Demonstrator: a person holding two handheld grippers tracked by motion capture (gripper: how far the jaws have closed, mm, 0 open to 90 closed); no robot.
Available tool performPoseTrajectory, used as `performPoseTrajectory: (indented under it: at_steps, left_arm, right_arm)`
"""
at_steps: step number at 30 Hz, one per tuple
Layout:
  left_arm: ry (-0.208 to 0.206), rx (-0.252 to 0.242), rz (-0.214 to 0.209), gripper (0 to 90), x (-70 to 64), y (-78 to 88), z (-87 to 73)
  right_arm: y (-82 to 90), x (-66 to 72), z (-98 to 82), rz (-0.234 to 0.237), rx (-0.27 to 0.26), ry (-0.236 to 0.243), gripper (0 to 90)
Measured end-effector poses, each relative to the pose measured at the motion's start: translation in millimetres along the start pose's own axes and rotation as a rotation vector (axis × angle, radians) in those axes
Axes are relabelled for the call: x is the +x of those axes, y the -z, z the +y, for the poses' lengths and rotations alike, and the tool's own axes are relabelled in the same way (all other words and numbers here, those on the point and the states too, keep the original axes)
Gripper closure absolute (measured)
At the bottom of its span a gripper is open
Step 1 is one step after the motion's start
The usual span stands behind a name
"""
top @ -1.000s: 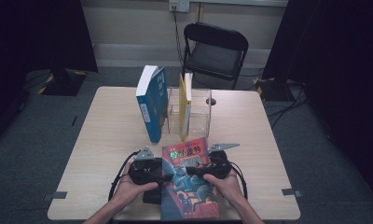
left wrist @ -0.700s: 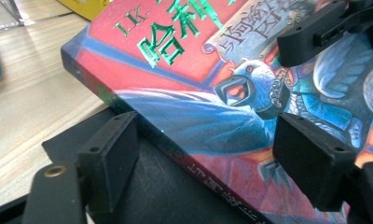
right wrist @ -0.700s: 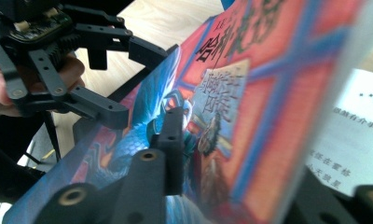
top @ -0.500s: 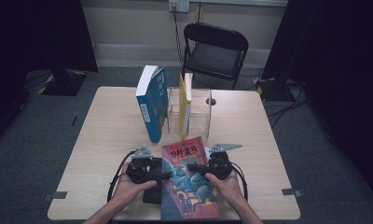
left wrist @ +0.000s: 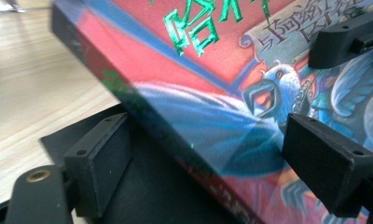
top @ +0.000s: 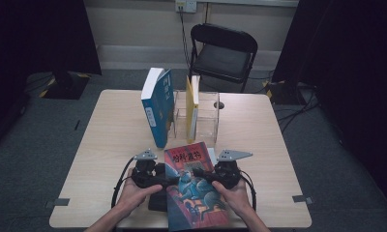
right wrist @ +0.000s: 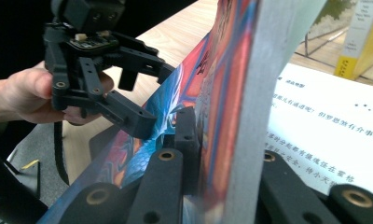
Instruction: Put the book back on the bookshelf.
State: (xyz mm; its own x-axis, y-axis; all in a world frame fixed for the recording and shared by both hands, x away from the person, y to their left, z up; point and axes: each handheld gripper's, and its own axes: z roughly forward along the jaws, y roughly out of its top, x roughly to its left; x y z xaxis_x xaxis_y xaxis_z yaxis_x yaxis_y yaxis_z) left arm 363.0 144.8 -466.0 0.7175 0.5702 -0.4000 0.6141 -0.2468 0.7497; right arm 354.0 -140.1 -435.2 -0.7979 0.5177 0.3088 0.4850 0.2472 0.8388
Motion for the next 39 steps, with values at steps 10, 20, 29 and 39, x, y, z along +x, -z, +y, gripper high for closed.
performPoseTrajectory:
  at_steps: [10,20,29,39]
  left_arm:
    - [0.043,0.027,-0.093,24.5,3.1,-1.1,4.8]
    - [0.059,-0.023,-0.104,32.7,-1.7,6.8,13.9]
    - [0.041,-0.058,-0.156,47.0,-6.0,12.0,26.2]
    - [-0.016,-0.126,-0.123,59.5,-13.8,24.6,46.7]
  right_arm:
    - [1.3,5.2,1.7,-0.004,-0.014,0.016,81.1]
    - [6.1,8.7,10.6,0.003,-0.059,0.014,81.8]
    - [10.4,9.4,21.2,-0.015,-0.083,0.033,81.3]
    - [15.1,13.1,41.9,-0.065,-0.075,0.064,81.2]
